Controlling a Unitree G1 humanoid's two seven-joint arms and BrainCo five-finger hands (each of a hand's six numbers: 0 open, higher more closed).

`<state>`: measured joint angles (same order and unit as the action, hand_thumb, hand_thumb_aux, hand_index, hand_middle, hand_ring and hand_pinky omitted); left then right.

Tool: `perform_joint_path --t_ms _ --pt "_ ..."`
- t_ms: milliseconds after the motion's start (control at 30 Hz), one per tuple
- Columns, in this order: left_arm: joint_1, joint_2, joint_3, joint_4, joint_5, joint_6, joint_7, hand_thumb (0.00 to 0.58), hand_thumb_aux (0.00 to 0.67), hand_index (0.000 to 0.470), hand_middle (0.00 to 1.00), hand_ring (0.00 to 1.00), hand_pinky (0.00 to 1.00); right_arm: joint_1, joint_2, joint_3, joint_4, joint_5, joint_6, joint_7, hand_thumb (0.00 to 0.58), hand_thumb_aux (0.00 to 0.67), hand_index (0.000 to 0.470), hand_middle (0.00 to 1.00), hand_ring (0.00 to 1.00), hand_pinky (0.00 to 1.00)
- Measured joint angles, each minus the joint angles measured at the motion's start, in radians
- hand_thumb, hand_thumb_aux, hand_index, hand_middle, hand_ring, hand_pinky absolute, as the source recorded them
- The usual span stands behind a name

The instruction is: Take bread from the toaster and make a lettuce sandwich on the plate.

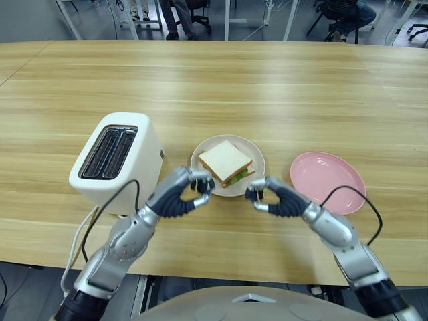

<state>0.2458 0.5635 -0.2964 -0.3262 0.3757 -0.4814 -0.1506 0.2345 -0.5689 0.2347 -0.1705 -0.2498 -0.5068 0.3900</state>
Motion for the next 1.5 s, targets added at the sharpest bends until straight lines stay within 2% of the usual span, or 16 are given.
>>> perform_joint_path --t_ms 100,200,433,633,933,1167,1367,1433,1500 --pt "0.000 0.004 -0.054 0.079 0.142 0.005 -0.021 0.580 0.670 0.460 1.00 1.00 1.00 0.030 -0.027 0.026 0.052 -0.176 -0.057 -0.059 0.580 0.670 0.460 1.00 1.00 1.00" --pt "-0.037 -0.011 -0.115 0.184 0.294 0.022 -0.007 0.580 0.670 0.460 1.00 1.00 1.00 0.009 -0.032 0.061 0.111 -0.380 -0.084 -0.161 0.580 0.670 0.460 1.00 1.00 1.00" --pt "-0.272 -0.095 -0.226 0.450 0.552 0.084 0.121 0.580 0.670 0.460 1.00 1.00 1.00 -0.189 0.033 0.197 0.285 -0.698 -0.057 -0.393 0.580 0.670 0.460 1.00 1.00 1.00" --pt "-0.474 -0.158 -0.279 0.682 0.649 0.155 0.247 0.580 0.670 0.460 1.00 1.00 1.00 -0.392 0.117 0.290 0.512 -0.812 0.004 -0.569 0.580 0.670 0.460 1.00 1.00 1.00" --pt "-0.760 -0.258 -0.341 1.072 0.688 0.227 0.423 0.580 0.670 0.460 1.00 1.00 1.00 -0.743 0.258 0.400 0.994 -0.877 0.133 -0.849 0.580 0.670 0.460 1.00 1.00 1.00" --pt "-0.925 -0.305 -0.362 1.332 0.684 0.272 0.552 0.580 0.670 0.460 1.00 1.00 1.00 -0.911 0.325 0.445 1.260 -0.868 0.197 -0.987 0.580 0.670 0.460 1.00 1.00 1.00" --pt "-0.928 -0.292 -0.363 1.330 0.665 0.257 0.584 0.580 0.670 0.460 1.00 1.00 1.00 -0.924 0.313 0.457 1.277 -0.822 0.162 -1.017 0.580 0.670 0.460 1.00 1.00 1.00" --pt "-0.886 -0.267 -0.360 1.268 0.645 0.244 0.576 0.580 0.670 0.460 1.00 1.00 1.00 -0.884 0.286 0.453 1.214 -0.791 0.116 -1.010 0.580 0.670 0.460 1.00 1.00 1.00" --pt "-0.780 -0.228 -0.325 1.122 0.579 0.206 0.542 0.580 0.670 0.460 1.00 1.00 1.00 -0.776 0.231 0.408 1.074 -0.686 0.011 -0.952 0.580 0.670 0.460 1.00 1.00 1.00"
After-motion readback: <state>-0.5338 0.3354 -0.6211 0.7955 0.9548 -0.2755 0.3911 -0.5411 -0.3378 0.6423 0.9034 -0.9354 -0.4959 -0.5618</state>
